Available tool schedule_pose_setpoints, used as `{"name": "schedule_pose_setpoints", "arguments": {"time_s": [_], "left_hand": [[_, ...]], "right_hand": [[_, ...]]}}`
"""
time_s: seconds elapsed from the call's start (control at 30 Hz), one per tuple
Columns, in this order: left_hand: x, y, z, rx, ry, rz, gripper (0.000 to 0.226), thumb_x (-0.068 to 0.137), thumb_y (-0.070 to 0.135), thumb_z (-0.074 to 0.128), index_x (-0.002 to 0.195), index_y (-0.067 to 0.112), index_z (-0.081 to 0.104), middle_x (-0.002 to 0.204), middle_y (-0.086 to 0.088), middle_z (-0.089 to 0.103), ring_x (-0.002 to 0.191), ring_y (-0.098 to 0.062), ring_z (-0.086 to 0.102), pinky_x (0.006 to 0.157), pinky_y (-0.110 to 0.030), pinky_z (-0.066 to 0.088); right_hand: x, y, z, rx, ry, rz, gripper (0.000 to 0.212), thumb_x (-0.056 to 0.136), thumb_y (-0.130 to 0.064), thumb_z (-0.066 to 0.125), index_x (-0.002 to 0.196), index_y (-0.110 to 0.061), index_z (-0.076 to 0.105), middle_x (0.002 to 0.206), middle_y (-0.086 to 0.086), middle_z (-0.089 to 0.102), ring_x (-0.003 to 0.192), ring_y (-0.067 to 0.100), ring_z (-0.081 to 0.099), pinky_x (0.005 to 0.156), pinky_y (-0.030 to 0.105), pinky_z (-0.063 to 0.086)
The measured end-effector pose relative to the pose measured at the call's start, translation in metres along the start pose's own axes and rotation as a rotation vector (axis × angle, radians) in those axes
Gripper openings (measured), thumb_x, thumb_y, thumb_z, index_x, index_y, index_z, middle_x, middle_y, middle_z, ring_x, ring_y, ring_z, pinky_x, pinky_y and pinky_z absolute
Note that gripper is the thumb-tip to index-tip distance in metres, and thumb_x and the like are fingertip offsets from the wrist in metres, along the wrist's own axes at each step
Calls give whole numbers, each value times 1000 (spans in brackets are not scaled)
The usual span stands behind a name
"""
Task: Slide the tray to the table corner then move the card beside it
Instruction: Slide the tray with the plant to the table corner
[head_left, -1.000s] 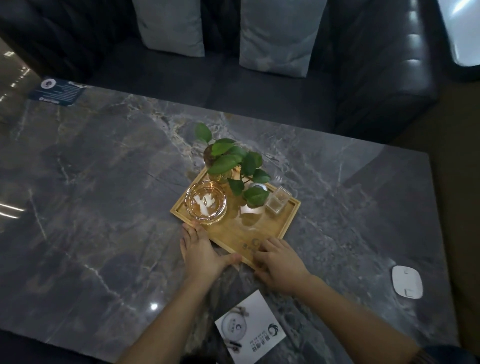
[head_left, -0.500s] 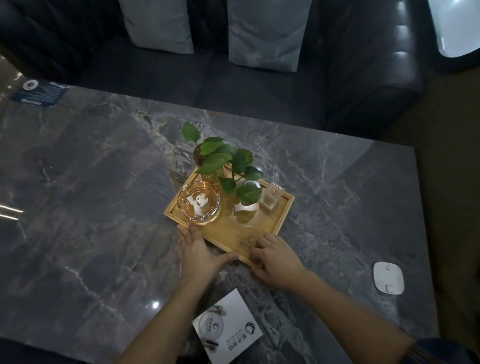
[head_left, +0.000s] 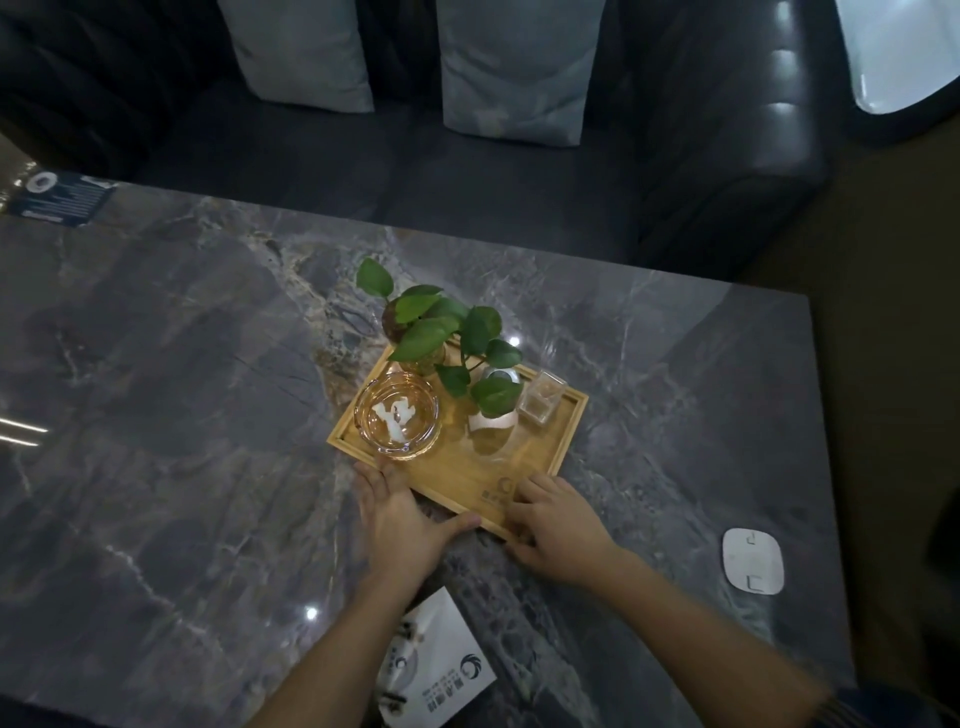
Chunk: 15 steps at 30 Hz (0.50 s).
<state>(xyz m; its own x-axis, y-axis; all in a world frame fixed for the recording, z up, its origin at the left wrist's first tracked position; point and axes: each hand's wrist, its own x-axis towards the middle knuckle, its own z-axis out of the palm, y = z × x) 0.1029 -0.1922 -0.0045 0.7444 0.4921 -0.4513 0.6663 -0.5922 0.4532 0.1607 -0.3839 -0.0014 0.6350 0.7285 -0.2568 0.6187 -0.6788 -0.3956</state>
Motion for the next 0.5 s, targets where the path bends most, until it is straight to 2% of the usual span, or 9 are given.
{"name": "schedule_pose_setpoints", "arguments": {"time_s": [0.17,0.27,0.4,0.5], "left_hand": [[0,3,7,-26,-1,18,162,38,86,70,155,3,-4,163,-27,-5,152,-38,-11,125,-49,4],[-3,6,12,-16,-4,21,164,35,93,62,155,5,-6,164,-25,-7,152,-36,-14,125,-48,-1],[-9,14,20,-5,4,52,165,32,100,49,155,3,-2,165,-24,-3,152,-35,-10,125,-49,5],[-16,23,24,-11,-10,53,161,35,94,53,155,1,0,164,-27,-3,153,-36,-8,123,-45,3]], "right_hand": [[-3,7,0,-1,-21,14,17,71,-35,66,74,-19,61,82,2,55,84,23,51,76,34,42],[-7,12,-1,4,-32,23,16,70,-35,64,72,-19,62,81,1,56,84,23,51,75,33,41],[-17,22,-3,8,-35,48,18,69,-37,62,71,-20,62,80,1,55,84,22,51,74,32,39],[-23,27,-4,-3,-32,66,19,66,-38,64,70,-19,62,79,1,55,83,22,51,72,31,37]]}}
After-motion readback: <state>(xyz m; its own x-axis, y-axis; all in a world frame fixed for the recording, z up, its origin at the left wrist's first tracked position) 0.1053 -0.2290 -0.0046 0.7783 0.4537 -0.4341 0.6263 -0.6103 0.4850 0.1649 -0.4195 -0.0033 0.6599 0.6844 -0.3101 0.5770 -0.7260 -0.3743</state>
